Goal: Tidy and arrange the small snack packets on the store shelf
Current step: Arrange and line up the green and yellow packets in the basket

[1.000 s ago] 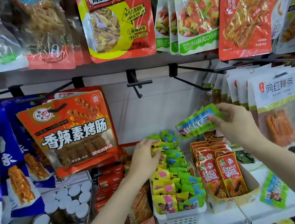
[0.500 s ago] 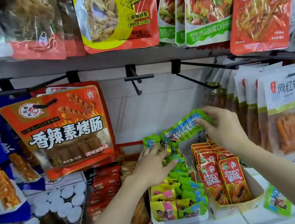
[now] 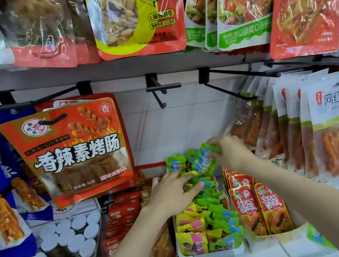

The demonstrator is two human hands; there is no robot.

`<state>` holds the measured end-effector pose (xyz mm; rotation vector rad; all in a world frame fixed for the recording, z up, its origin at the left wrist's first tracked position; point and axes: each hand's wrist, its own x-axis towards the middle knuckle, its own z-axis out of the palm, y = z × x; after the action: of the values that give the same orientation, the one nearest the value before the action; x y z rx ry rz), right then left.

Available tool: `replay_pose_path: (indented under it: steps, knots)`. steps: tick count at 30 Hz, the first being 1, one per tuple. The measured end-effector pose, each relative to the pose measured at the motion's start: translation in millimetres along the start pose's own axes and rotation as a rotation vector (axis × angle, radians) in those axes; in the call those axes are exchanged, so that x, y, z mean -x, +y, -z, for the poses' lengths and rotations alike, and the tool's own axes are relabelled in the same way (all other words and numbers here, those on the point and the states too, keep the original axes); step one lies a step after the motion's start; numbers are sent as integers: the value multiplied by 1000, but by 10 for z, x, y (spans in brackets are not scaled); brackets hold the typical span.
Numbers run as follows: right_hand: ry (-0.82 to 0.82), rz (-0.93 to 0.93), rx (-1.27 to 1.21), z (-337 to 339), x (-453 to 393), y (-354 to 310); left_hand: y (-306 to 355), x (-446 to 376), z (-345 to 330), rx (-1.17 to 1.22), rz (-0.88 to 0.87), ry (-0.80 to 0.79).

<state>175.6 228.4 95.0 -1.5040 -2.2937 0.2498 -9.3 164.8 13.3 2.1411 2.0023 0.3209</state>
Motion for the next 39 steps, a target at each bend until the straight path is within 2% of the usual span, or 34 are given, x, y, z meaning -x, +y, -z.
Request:
replay_pose_path:
  steps: [3,8,11,16,21,24,28,31,33,35,37,39]
  knots:
    - [-106,-36,-1,-183,-78,-50,22,-76,73,79,38,52]
    - [-135,7,48,-125,-209,-20,-73,-354,208,318,98,101]
    - [-147,19,76,-53,-250,6,-100,-486,273,311,91,37]
    - [-153,9,83,-50,-252,18,-102,-633,287,209,88,29]
    - [-206,37,82,-19,-273,21,-281,-605,280,241,152,156]
    - [-203,51,101,-150,-290,-6,-356,-571,230,308,94,195]
    - [-240,31,73,-414,-247,-68,-383,-562,215,413,52,351]
    - [-201,19,43,-413,-248,5,-383,-564,264,453,-32,406]
    - [-169,-2,5,-385,-236,78,-324,-561,315,405,-109,357]
    - [-144,-11,-14,-382,-198,119,-229,-574,336,314,-149,241]
    - [-131,-14,-33,-383,-153,137,-139,-594,322,212,-130,156]
    - [-136,-4,-44,-360,-138,144,-112,-605,299,160,-71,145]
